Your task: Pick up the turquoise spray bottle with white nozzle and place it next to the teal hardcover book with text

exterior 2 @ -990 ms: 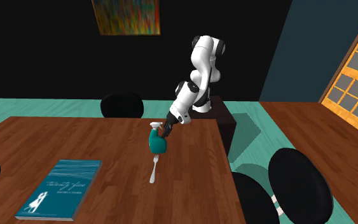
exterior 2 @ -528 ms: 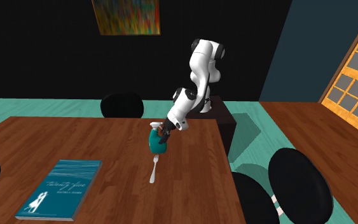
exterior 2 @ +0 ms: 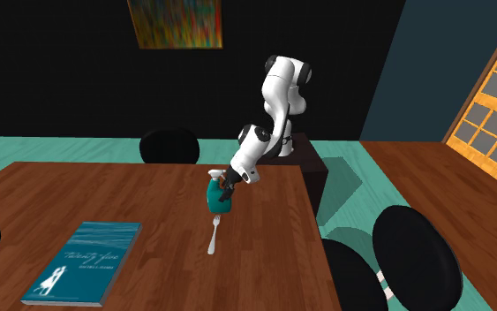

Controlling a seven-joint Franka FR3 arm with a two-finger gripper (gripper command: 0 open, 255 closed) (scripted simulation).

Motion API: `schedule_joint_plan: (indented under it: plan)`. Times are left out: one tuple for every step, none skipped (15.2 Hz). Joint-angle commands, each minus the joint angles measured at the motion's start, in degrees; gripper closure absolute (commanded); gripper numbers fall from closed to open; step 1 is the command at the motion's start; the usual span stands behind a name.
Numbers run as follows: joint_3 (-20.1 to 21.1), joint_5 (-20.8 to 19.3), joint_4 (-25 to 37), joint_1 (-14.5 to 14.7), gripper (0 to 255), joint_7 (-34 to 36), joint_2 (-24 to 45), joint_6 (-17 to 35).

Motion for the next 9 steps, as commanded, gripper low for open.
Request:
schedule_joint_plan:
  plan:
    - [0.0,0.0,0.0,0.0,0,0.0,0.0,0.0]
    - [0.0,0.0,0.0,0.0,255,0.0,0.0,0.0]
    - [0.0,0.0,0.0,0.0,255,0.0,0.0,0.0]
    - [0.0,0.0,0.0,0.0,255,0.0,0.0,0.0]
    - [0.0,0.0,0.0,0.0,255,0.0,0.0,0.0]
    - [0.0,0.0,0.0,0.0,255,0.0,0.0,-0.01]
    - [0.0,0.0,0.0,0.0,255,0.0,-0.01,-0.01]
    - [0.0,0.0,0.0,0.0,255,0.0,-0.01,-0.01]
    - [0.0,0.0,0.0,0.0,255,0.0,-0.01,0.0]
